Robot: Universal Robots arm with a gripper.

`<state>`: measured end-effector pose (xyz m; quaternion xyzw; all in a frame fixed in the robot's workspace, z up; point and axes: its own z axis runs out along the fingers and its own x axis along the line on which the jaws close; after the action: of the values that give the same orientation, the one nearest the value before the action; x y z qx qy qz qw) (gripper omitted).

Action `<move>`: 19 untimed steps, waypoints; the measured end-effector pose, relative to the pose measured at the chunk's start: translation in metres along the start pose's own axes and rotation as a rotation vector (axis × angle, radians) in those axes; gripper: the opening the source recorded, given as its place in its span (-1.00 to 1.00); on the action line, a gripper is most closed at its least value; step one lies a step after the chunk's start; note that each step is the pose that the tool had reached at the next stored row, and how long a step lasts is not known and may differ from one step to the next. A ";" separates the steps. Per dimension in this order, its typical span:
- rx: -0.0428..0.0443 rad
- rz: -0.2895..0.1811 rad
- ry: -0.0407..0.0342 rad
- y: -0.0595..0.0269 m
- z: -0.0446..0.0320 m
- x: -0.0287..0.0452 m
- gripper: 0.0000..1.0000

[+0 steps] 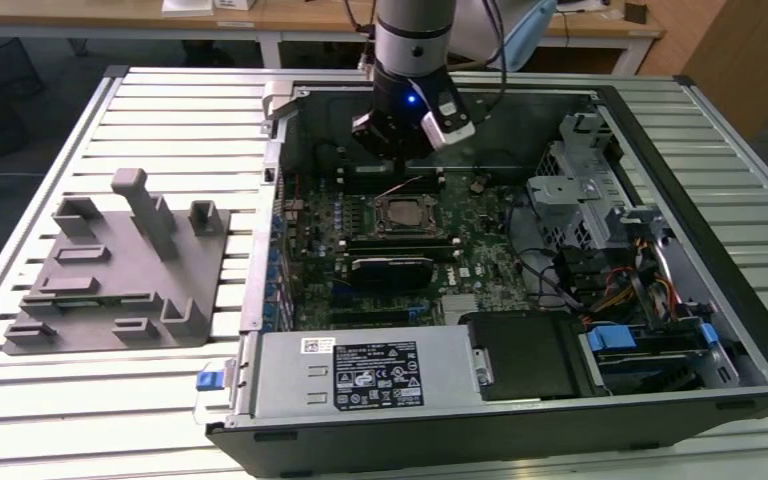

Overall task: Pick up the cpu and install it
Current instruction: 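Install the first cpu locking lever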

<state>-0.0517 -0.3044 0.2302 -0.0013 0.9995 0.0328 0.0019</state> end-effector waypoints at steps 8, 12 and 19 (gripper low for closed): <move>0.0000 0.000 0.0001 -0.0003 0.0035 -0.0091 -0.79; -0.0002 0.000 0.0000 -0.0004 0.0050 -0.0149 -0.79; 0.0000 0.001 0.0000 -0.0009 0.0129 -0.0187 -0.79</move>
<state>-0.0330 -0.3044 0.2173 -0.0010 0.9995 0.0329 0.0018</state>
